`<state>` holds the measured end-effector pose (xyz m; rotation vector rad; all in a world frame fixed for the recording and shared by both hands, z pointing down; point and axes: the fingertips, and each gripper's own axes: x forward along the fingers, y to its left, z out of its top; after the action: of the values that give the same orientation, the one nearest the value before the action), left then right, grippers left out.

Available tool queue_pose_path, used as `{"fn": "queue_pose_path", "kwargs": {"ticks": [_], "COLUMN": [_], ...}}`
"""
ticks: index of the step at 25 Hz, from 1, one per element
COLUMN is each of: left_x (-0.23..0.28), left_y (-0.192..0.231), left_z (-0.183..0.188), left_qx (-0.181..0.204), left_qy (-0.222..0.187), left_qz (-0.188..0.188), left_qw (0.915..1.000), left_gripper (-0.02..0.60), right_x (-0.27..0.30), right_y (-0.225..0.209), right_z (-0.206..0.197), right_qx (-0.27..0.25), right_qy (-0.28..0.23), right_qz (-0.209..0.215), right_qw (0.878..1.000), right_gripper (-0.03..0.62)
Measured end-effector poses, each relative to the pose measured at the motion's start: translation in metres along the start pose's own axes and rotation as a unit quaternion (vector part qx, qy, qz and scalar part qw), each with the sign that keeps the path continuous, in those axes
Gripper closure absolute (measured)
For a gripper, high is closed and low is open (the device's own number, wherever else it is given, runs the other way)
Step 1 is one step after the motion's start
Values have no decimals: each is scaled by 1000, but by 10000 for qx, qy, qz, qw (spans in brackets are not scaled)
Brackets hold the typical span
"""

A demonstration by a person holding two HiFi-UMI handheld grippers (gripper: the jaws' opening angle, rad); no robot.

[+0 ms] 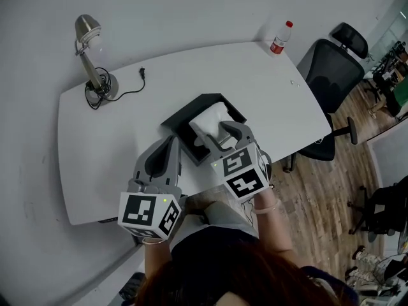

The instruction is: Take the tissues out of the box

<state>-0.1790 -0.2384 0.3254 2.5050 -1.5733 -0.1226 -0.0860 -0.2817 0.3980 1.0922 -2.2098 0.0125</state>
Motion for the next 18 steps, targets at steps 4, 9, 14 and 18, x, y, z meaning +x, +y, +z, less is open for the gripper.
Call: {"fn": "queue_pose_path", "kwargs": {"ticks": [4,9,14,18], "left_x": [-2,-7,-13,-20], "left_y": [-7,-19,-35,-51], "left_z": [2,6,8,12], "left_qx": [56,135,216,299], "left_qy": [-34,-66,-63,-80], "left_qz": [-38,-13,14,21], "left_qw": [10000,9999,9997,9995], "left_gripper": [560,560,560,560], "right_x": [-9,-26,-47,-64], "right_y": [0,0,-2,-4], "right_z": [2,9,14,16], "right_qx": [33,83,76,-19], "right_qy": [-194,-520,-777,-893], "right_qz": [-55,-60,-69,-100], "right_qw": [9998,9986,9969,9960], "right_gripper": [407,407,407,407]}}
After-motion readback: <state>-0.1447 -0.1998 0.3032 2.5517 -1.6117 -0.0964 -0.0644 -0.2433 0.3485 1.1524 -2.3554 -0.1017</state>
